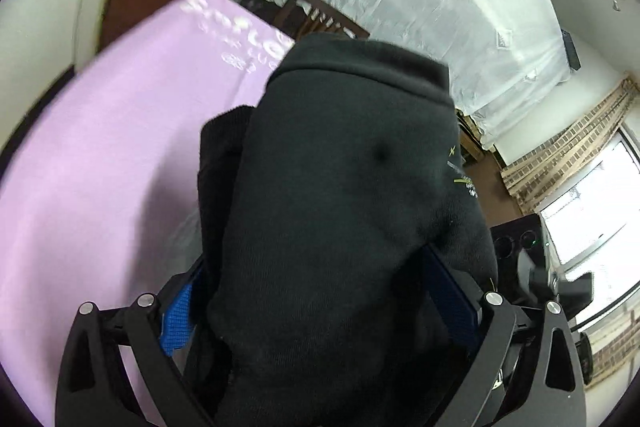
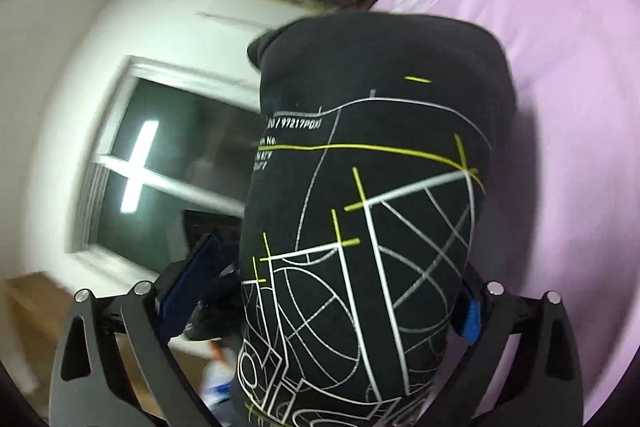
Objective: Fold large clothes
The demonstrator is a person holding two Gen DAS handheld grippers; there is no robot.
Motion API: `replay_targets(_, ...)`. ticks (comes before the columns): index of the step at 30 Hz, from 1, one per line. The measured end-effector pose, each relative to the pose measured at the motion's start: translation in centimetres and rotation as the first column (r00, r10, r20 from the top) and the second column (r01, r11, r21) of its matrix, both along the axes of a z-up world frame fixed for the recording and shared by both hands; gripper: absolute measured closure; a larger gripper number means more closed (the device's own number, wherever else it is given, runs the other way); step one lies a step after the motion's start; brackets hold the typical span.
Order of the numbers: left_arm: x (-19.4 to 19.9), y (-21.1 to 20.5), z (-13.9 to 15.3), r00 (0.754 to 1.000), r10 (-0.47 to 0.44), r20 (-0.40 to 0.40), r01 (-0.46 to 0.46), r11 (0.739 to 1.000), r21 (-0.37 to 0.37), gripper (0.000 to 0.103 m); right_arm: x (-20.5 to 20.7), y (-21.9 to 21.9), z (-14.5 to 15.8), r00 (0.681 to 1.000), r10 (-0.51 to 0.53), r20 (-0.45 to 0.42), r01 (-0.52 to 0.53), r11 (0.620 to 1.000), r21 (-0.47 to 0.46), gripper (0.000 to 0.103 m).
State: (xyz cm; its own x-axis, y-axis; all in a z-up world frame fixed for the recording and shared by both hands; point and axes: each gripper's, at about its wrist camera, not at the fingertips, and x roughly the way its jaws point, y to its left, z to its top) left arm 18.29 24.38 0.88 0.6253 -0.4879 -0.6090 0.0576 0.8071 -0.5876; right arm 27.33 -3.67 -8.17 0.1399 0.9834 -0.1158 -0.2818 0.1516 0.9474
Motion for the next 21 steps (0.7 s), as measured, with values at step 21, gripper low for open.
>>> replay_targets(21,-18.2,-7.7,0.5,0.976,0.187,0.109,-0.216,0.801,0.559,0.003,-21.0,-0.1,5.5,0.854,-0.094,0.511,0.420,0.705,-0.572,0.004)
